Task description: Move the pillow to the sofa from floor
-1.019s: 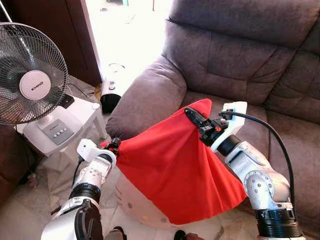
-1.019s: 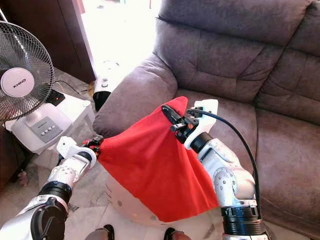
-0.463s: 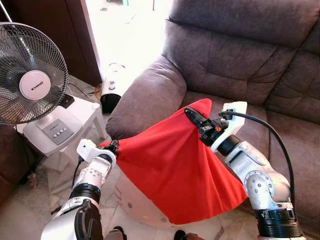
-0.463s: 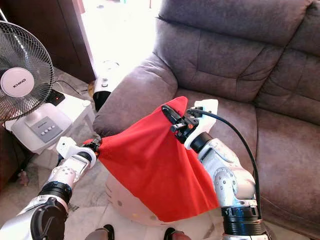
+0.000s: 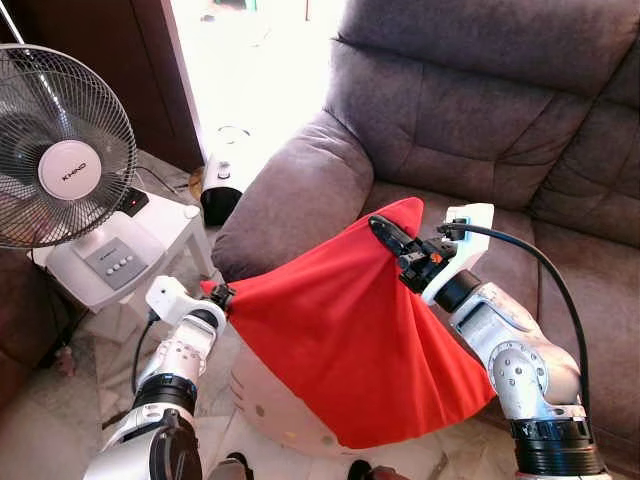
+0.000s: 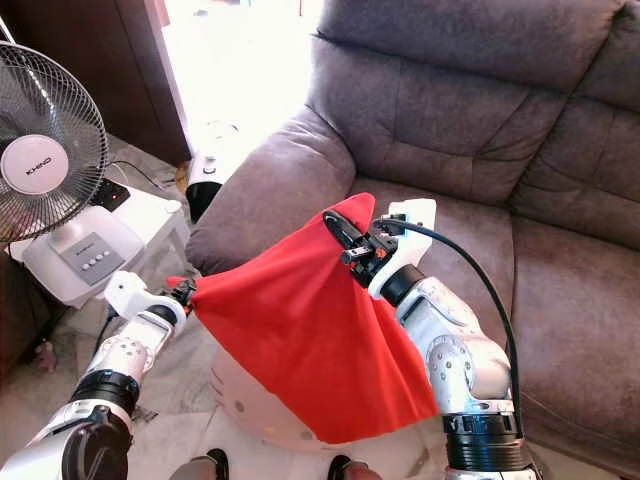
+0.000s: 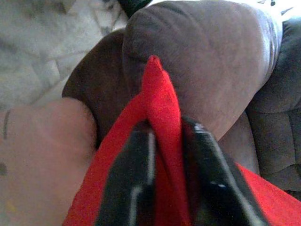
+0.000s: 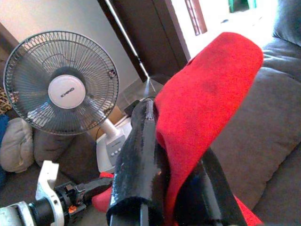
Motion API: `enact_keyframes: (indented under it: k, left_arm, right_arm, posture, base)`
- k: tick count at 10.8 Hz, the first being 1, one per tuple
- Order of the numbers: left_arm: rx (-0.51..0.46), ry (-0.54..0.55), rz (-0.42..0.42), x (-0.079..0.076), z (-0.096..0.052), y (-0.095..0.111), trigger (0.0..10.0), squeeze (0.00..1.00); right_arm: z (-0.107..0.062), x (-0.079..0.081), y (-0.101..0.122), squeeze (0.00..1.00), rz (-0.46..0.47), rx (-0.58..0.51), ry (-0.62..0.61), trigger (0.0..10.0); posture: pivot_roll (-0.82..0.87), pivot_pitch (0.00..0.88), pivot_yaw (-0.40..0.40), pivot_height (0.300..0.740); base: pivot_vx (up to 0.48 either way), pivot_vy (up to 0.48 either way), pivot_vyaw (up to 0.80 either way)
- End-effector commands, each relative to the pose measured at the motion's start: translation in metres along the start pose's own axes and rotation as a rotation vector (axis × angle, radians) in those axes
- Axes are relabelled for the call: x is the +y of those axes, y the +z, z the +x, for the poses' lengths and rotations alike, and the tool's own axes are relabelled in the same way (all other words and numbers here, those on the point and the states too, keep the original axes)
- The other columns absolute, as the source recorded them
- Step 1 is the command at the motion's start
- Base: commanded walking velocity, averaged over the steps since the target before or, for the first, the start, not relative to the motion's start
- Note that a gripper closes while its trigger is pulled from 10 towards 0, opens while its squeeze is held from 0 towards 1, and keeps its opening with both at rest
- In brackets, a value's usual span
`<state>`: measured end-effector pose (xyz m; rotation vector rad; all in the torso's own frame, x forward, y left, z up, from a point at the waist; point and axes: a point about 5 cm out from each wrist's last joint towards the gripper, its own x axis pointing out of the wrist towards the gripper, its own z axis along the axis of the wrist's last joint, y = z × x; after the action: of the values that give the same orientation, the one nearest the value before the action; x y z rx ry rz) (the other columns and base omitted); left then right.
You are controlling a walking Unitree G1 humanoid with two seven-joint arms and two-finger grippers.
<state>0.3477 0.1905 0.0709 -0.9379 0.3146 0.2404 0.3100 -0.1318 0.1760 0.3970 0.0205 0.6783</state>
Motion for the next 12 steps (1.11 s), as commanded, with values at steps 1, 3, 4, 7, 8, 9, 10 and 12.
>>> enact_keyframes:
  k: [1, 3, 4, 7, 8, 9, 10, 12]
  left_arm:
    - [-0.012, 0.014, 0.039, 0.005, -0.003, -0.001, 0.0, 0.00]
    - [-0.062, -0.058, 0.141, -0.004, -0.010, 0.001, 0.0, 0.00]
    - [-0.085, -0.086, 0.162, -0.008, -0.014, 0.002, 0.0, 0.00]
    - [-0.107, -0.115, 0.219, -0.016, -0.022, 0.002, 0.0, 0.00]
    - [-0.143, -0.121, 0.256, -0.019, -0.027, 0.007, 0.0, 0.00]
    - [-0.222, -0.177, 0.365, -0.032, -0.034, 0.015, 10.0, 0.00]
    - [-0.260, -0.190, 0.416, -0.038, -0.038, 0.019, 10.0, 0.00]
    - [-0.384, -0.257, 0.593, -0.058, -0.053, 0.029, 10.0, 0.00]
  right_arm:
    - [0.001, 0.012, 0.021, 0.00, -0.056, -0.097, 0.064, 10.0]
    - [0.001, 0.011, 0.019, 0.00, -0.054, -0.092, 0.060, 10.0]
    - [0.001, 0.011, 0.018, 0.00, -0.053, -0.090, 0.059, 10.0]
    - [0.002, 0.012, 0.017, 0.00, -0.052, -0.092, 0.061, 10.0]
    - [0.003, 0.012, 0.017, 0.00, -0.053, -0.094, 0.061, 10.0]
    - [0.002, 0.009, 0.018, 0.00, -0.072, -0.102, 0.026, 10.0]
    - [0.002, 0.005, 0.018, 0.00, -0.087, -0.112, -0.015, 10.0]
    - [-0.002, -0.019, 0.023, 0.00, -0.227, -0.139, -0.256, 10.0]
  posture:
    - [0.04, 0.164, -0.072, 0.740]
    - [0.05, 0.156, -0.070, 0.740]
    - [0.05, 0.153, -0.069, 0.740]
    - [0.06, 0.139, -0.064, 0.740]
    - [0.06, 0.139, -0.064, 0.740]
    - [0.06, 0.140, -0.064, 0.740]
    - [0.06, 0.140, -0.064, 0.740]
    - [0.06, 0.143, -0.065, 0.740]
  base:
    - [0.000, 0.000, 0.00]
    - [0.000, 0.000, 0.00]
    - [0.000, 0.000, 0.00]
    - [0.000, 0.000, 0.00]
    - [0.000, 0.000, 0.00]
    - [0.000, 0.000, 0.00]
    - [0.000, 0.000, 0.00]
    - [0.000, 0.000, 0.00]
